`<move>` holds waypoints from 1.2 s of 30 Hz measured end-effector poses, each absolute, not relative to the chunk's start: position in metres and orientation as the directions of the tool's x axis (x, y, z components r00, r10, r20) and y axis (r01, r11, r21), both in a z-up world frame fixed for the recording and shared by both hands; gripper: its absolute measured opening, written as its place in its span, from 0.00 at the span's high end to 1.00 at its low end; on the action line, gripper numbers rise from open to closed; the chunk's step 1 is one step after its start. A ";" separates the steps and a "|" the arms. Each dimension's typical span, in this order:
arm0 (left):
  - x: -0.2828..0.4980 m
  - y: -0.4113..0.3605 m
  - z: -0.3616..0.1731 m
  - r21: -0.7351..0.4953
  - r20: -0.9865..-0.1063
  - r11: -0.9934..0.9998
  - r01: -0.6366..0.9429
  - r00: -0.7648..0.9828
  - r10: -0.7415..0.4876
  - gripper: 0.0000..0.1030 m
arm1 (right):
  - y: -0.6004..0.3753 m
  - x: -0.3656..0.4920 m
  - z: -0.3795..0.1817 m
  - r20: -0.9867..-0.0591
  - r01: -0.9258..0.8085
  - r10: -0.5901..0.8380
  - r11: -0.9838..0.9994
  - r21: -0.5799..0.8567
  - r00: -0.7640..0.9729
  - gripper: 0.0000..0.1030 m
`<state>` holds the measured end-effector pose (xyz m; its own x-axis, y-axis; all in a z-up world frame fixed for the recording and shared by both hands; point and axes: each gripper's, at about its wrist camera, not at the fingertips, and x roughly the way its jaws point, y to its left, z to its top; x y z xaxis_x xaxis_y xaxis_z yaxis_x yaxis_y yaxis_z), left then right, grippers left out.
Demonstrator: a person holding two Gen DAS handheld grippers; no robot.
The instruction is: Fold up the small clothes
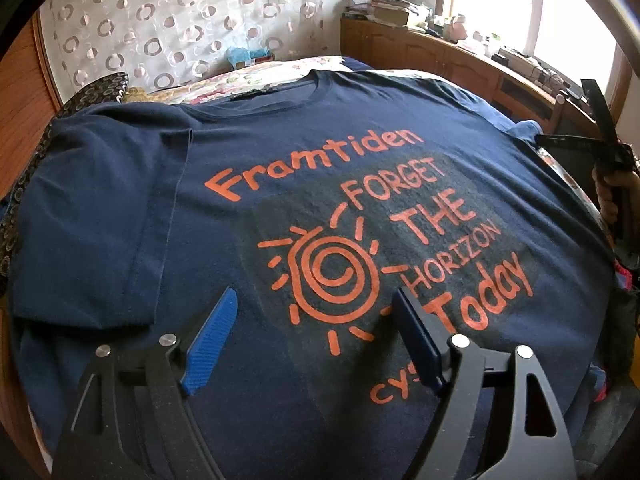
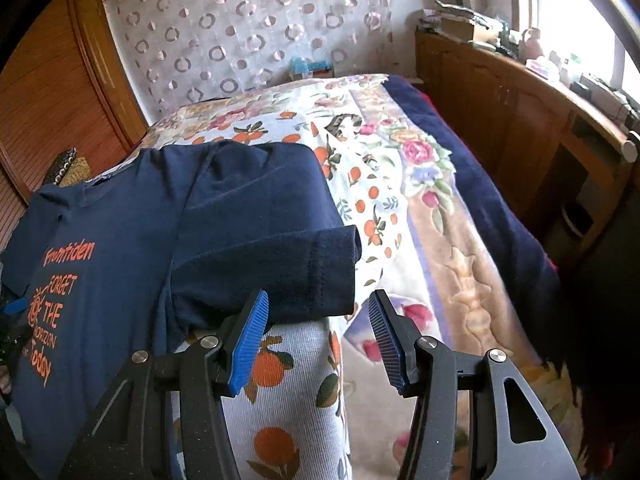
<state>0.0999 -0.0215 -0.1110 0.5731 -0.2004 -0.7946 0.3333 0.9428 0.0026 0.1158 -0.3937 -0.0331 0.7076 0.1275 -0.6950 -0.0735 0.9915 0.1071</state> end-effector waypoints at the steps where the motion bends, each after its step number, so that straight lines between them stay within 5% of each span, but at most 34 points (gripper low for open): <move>1: 0.100 -0.021 -0.111 0.003 -0.794 0.943 0.333 0.574 -0.200 0.22 | -0.394 0.118 -0.033 -0.700 -0.079 0.134 0.991 0.110 0.701 0.47; 3: 0.100 -0.021 -0.111 0.002 -0.794 0.943 0.332 0.574 -0.200 0.22 | -0.396 0.122 -0.032 -0.703 -0.090 0.145 0.989 0.115 0.697 0.49; 7: 0.100 -0.021 -0.111 0.003 -0.794 0.944 0.331 0.575 -0.199 0.21 | -0.393 0.124 -0.027 -0.689 -0.119 0.137 0.990 0.075 0.712 0.80; 11: 0.100 -0.021 -0.111 0.003 -0.793 0.944 0.330 0.576 -0.199 0.21 | -0.375 0.118 -0.013 -0.640 -0.154 0.117 0.988 -0.002 0.759 0.87; 18: 0.100 -0.020 -0.109 -0.007 -0.788 0.943 0.333 0.578 -0.210 0.21 | -0.321 0.100 0.008 -0.561 -0.301 0.238 0.953 -0.021 0.793 0.89; 30: 0.094 -0.017 -0.070 -0.038 -0.693 0.955 0.295 0.680 -0.238 0.21 | -0.286 0.091 -0.040 -0.663 -0.424 0.319 0.906 0.003 0.677 0.88; 36: 0.081 -0.022 -0.054 -0.043 -0.641 0.957 0.287 0.727 -0.247 0.21 | -0.293 0.078 -0.029 -0.646 -0.388 0.305 0.922 0.015 0.700 0.72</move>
